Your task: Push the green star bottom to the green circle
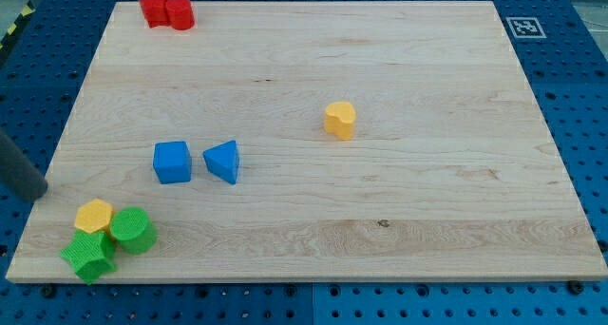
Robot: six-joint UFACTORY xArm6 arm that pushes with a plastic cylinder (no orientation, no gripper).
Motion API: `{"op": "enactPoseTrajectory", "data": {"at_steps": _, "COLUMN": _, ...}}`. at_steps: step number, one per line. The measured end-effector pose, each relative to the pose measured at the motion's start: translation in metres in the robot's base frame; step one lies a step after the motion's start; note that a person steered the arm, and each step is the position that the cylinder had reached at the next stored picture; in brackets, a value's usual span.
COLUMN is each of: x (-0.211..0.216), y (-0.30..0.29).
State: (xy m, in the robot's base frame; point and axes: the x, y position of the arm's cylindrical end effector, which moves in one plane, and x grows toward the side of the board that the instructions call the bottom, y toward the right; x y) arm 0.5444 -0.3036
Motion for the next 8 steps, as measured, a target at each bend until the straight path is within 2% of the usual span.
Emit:
{"op": "enactPoseTrajectory", "data": {"at_steps": 2, "x": 0.072, "y": 0.012}}
{"op": "enactPoseTrajectory", "data": {"at_steps": 5, "x": 0.074, "y": 0.072}}
{"op": "enactPoseTrajectory", "data": {"at_steps": 8, "x": 0.074, "y": 0.066}}
